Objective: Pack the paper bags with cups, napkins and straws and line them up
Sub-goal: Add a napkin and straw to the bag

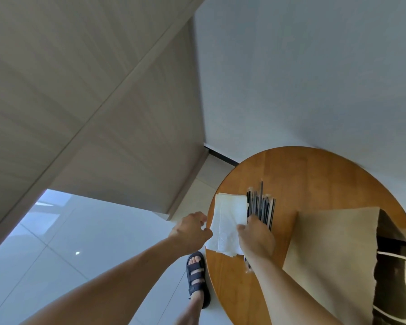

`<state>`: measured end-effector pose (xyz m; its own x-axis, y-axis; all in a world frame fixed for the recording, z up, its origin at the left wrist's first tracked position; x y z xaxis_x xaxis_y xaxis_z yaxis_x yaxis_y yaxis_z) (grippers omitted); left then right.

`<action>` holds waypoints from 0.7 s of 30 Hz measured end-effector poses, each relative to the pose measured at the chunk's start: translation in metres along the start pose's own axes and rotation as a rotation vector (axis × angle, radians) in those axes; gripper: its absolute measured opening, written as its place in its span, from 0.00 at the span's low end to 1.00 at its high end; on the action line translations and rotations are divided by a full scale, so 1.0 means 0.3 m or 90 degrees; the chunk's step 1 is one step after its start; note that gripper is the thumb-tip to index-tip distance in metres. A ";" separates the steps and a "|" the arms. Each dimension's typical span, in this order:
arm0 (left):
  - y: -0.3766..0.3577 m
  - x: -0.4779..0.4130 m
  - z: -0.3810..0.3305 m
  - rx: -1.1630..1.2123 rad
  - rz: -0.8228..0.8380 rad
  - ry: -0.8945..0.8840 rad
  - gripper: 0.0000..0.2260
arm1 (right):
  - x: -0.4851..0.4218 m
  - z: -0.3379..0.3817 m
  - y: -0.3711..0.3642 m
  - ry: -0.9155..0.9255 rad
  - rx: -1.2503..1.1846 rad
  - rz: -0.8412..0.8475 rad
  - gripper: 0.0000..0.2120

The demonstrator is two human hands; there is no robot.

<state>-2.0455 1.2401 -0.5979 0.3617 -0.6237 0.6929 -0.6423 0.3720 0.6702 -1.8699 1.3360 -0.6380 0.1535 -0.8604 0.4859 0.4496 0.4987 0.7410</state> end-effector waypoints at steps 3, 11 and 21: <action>-0.011 0.003 -0.009 0.022 0.006 0.007 0.16 | 0.018 0.003 0.025 0.012 -0.032 0.001 0.08; -0.038 0.012 -0.089 0.429 0.111 0.049 0.18 | 0.111 0.074 0.075 0.095 -0.393 0.224 0.05; -0.093 0.039 -0.056 0.437 0.063 0.098 0.09 | 0.014 -0.200 0.080 -0.044 -0.147 -0.016 0.14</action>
<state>-2.0120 1.2340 -0.6039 0.3385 -0.4863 0.8056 -0.9395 -0.1269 0.3181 -1.8057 1.3382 -0.6459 0.0835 -0.8590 0.5051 0.6429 0.4337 0.6313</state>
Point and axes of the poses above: each hand's wrist, its own x-axis away from the middle knuckle, its own y-axis out of the back of the hand, z = x × y, the point moved 8 cm from there along -x, towards the middle knuckle, and after that the axes turned 13 degrees about -x, right-handed, at the moved point
